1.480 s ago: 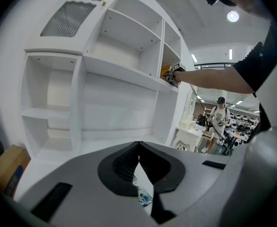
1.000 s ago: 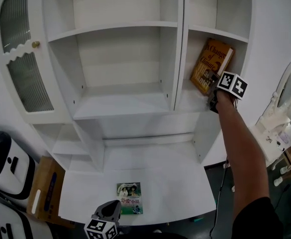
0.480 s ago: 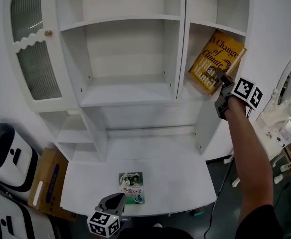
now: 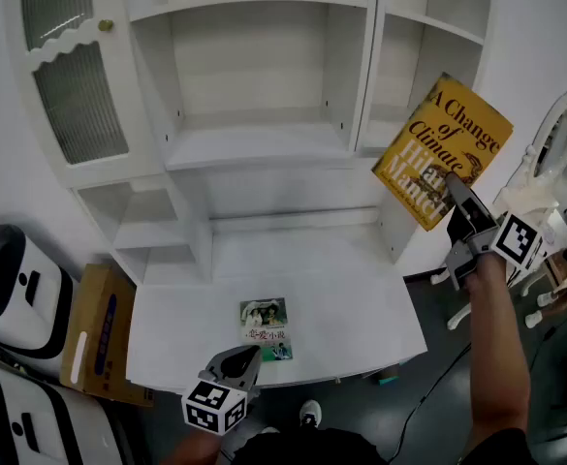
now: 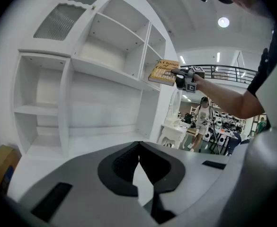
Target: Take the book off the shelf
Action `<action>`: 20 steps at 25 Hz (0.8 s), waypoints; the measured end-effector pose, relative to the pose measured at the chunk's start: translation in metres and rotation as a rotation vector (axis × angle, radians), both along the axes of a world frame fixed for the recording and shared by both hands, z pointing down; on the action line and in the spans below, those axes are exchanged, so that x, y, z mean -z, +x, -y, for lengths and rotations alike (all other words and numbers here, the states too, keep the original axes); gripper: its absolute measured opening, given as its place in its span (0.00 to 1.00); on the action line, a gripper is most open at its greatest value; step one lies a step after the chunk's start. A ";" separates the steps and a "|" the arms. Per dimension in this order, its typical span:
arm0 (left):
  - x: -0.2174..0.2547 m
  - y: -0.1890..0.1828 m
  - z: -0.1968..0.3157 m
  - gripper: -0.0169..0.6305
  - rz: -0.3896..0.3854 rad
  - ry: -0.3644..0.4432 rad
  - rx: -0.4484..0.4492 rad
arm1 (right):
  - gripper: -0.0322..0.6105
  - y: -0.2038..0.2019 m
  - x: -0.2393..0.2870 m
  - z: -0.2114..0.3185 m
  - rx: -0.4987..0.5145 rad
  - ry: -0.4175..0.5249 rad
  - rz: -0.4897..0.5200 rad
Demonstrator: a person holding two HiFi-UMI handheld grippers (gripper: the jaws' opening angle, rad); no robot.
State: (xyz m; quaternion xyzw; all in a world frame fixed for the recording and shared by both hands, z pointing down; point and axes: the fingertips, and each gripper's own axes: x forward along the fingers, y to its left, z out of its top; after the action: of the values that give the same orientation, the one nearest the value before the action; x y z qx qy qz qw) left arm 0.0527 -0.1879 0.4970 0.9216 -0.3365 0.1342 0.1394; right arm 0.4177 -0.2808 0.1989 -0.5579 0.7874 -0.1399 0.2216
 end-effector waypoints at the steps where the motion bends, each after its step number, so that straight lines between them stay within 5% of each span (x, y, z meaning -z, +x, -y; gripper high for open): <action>1: 0.003 0.002 0.001 0.04 -0.003 -0.004 -0.007 | 0.30 -0.006 -0.008 -0.006 0.023 -0.011 0.002; 12: -0.010 0.004 -0.016 0.04 -0.026 -0.035 -0.048 | 0.30 -0.086 -0.170 -0.090 0.283 -0.264 0.115; 15: -0.021 0.002 -0.025 0.04 -0.013 -0.058 -0.049 | 0.30 -0.108 -0.244 -0.094 0.398 -0.431 0.150; 20: -0.031 0.002 -0.032 0.04 0.015 -0.078 -0.028 | 0.30 -0.120 -0.381 -0.088 0.484 -0.846 0.219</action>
State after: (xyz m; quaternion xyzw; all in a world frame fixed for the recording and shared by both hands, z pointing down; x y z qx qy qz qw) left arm 0.0543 -0.1560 0.5282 0.9191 -0.3192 0.1560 0.1706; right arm 0.2973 -0.1932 0.5801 -0.3822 0.7407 -0.5523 0.0183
